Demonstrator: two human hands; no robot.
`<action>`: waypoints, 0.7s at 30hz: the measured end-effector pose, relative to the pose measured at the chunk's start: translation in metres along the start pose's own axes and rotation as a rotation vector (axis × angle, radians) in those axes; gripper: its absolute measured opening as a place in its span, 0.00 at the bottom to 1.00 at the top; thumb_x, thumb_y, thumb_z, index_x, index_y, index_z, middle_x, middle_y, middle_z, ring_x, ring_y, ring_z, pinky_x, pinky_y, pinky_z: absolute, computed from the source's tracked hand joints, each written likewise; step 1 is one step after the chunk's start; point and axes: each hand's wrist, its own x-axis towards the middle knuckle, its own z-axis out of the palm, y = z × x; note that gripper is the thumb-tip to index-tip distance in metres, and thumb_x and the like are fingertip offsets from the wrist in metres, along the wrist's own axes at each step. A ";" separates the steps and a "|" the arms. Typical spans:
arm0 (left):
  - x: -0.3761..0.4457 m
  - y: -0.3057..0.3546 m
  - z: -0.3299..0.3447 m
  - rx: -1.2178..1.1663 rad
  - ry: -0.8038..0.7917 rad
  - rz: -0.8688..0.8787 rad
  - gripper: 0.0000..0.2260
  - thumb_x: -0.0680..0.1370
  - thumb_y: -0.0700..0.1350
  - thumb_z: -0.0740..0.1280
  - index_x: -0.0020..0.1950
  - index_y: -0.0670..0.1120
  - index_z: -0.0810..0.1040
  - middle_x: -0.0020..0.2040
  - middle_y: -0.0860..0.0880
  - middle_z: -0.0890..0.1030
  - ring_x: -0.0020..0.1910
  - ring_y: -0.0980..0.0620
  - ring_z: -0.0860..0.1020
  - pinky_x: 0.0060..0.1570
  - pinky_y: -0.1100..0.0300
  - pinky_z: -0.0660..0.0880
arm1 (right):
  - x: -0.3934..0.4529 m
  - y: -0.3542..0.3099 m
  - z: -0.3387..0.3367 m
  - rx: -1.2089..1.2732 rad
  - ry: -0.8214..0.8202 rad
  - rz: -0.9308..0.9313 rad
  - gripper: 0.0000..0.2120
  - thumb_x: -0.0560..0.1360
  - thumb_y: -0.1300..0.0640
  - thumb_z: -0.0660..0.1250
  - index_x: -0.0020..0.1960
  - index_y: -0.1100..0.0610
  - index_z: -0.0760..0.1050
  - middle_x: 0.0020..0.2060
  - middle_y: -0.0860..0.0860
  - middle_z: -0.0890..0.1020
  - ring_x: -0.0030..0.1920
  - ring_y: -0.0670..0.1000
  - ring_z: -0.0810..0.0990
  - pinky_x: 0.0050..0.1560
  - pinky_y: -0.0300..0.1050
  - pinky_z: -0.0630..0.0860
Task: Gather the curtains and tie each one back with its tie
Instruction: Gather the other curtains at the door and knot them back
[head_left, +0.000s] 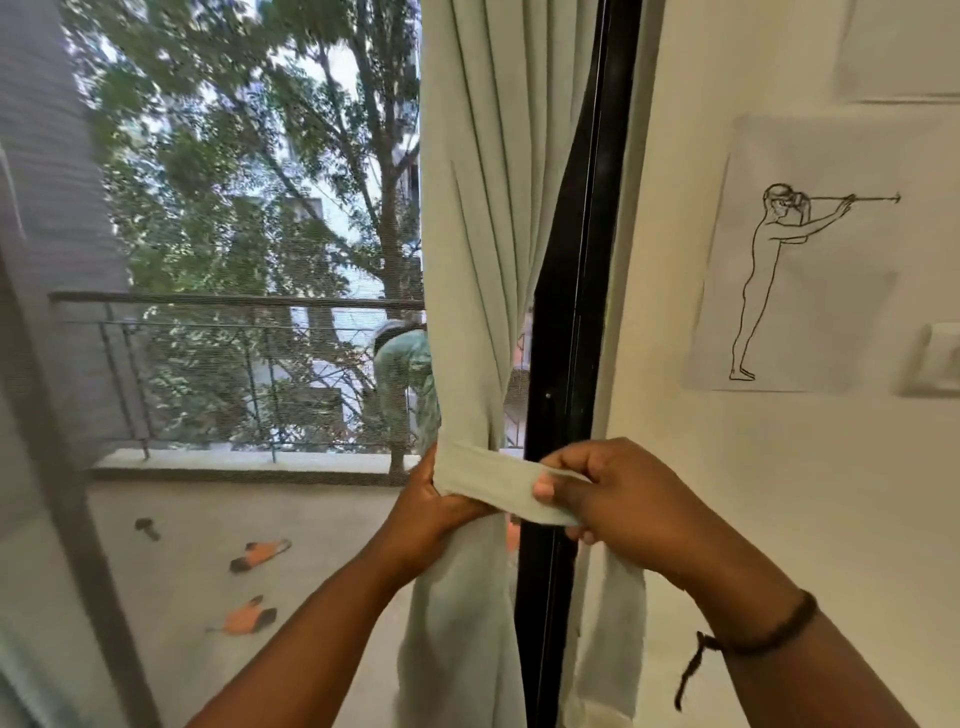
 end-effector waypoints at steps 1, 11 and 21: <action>-0.003 0.002 -0.002 -0.035 -0.025 -0.022 0.32 0.57 0.46 0.77 0.60 0.44 0.75 0.53 0.47 0.83 0.54 0.48 0.80 0.50 0.57 0.77 | 0.003 0.008 0.001 0.071 -0.050 0.045 0.09 0.76 0.54 0.66 0.50 0.58 0.81 0.40 0.53 0.84 0.35 0.51 0.81 0.38 0.43 0.79; -0.044 0.038 -0.004 -0.373 -0.333 -0.334 0.37 0.45 0.51 0.82 0.53 0.45 0.81 0.47 0.44 0.85 0.44 0.47 0.83 0.42 0.56 0.80 | 0.036 0.033 0.018 0.166 -0.030 0.059 0.09 0.74 0.50 0.69 0.46 0.55 0.82 0.41 0.55 0.84 0.42 0.53 0.83 0.45 0.45 0.78; -0.052 0.073 -0.022 0.243 -0.406 -0.046 0.27 0.63 0.70 0.67 0.60 0.65 0.72 0.56 0.68 0.78 0.57 0.67 0.76 0.53 0.68 0.73 | 0.062 -0.023 0.055 0.188 0.029 0.054 0.18 0.77 0.72 0.57 0.41 0.50 0.70 0.38 0.47 0.73 0.41 0.44 0.72 0.58 0.48 0.71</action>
